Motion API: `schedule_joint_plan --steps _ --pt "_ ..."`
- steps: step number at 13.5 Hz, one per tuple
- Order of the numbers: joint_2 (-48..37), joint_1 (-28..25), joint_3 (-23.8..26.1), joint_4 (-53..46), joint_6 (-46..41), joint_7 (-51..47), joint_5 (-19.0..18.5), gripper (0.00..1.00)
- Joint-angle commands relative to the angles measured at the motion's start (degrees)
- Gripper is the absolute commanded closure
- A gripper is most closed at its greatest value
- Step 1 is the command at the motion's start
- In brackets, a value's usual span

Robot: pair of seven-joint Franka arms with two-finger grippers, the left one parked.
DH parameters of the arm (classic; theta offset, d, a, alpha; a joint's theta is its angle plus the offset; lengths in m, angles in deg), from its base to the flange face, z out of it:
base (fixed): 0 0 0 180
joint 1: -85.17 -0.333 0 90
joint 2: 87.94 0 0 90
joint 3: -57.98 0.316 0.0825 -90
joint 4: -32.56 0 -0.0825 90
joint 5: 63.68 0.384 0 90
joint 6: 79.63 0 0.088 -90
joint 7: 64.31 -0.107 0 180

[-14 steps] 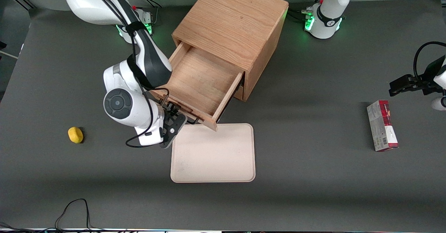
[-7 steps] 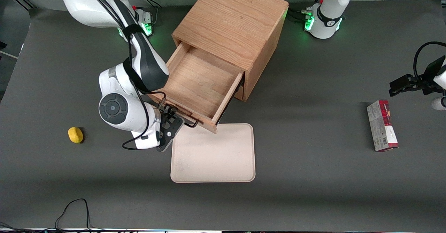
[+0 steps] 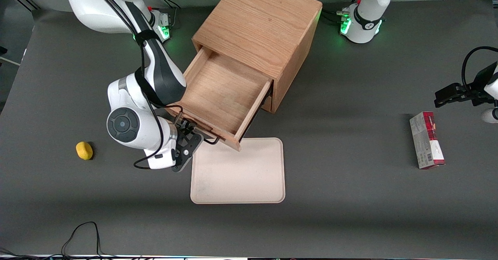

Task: Open upper drawer

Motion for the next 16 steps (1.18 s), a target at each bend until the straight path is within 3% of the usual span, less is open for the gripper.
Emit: schedule_joint_plan --steps 1,8,10,13,16 --pt "0.81 0.88 -0.11 -7.18 -3.19 0.5 0.6 0.0" --pt "-6.56 0.44 -0.11 -11.42 -11.54 -3.09 -4.41 0.0" --pt "-10.34 0.79 -0.2 -10.63 -13.3 -11.23 -6.68 0.0" --pt "-13.68 0.88 -0.46 -9.93 -18.48 -26.7 -14.14 0.0" --pt "-17.63 0.79 -5.46 -6.08 -18.85 -30.88 -15.13 0.0"
